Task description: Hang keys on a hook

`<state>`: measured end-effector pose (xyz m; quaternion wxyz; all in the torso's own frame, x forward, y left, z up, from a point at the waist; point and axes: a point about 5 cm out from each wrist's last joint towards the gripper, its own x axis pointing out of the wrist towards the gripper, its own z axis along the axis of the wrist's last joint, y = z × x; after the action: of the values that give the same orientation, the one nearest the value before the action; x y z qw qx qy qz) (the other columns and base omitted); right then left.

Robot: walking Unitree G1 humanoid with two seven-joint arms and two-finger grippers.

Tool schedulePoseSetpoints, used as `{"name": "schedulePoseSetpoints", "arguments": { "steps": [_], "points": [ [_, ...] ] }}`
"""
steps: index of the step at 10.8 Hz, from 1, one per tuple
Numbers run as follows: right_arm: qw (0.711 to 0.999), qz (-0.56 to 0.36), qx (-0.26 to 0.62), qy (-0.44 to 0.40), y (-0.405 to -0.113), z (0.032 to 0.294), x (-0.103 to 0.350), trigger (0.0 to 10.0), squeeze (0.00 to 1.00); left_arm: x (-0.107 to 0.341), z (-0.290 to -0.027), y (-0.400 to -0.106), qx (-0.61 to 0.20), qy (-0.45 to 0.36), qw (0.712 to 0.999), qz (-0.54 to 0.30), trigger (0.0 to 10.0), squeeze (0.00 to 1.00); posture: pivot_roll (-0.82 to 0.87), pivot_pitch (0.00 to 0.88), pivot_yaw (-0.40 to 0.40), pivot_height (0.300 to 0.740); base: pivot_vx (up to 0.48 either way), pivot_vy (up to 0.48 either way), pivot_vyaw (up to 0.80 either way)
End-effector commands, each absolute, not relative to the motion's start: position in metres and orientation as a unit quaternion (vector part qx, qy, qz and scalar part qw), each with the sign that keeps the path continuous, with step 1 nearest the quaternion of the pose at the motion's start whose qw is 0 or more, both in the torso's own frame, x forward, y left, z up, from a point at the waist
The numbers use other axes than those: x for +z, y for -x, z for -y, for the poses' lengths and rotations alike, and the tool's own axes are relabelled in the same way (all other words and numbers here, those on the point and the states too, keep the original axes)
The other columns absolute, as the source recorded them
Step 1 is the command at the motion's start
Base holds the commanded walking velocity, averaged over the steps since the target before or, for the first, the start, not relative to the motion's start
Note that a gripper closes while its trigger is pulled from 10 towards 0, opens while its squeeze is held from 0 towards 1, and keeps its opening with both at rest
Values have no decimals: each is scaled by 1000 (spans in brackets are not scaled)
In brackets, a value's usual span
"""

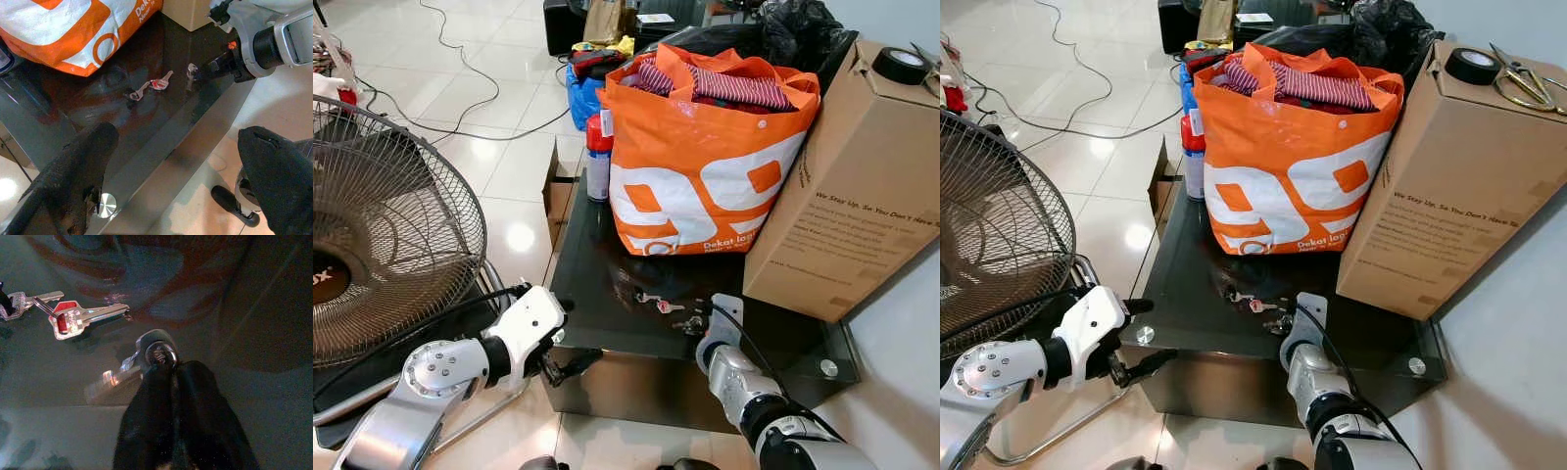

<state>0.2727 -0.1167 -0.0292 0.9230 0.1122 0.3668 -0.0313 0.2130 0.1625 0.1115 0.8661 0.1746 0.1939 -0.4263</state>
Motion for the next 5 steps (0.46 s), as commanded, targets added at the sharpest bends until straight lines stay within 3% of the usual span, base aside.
{"name": "schedulePoseSetpoints", "arguments": {
  "steps": [1,5],
  "points": [
    [922,-368,-38,-117,-271,119,-31,0,0,115,-160,-211,-433,-178,863,-190,10000,0,4,58,-49,740,0,0,0],
    [924,-364,-32,-112,-272,120,-30,0,0,114,-159,-211,-430,-176,865,-187,10000,0,4,34,-60,740,0,0,0]
  ]
}}
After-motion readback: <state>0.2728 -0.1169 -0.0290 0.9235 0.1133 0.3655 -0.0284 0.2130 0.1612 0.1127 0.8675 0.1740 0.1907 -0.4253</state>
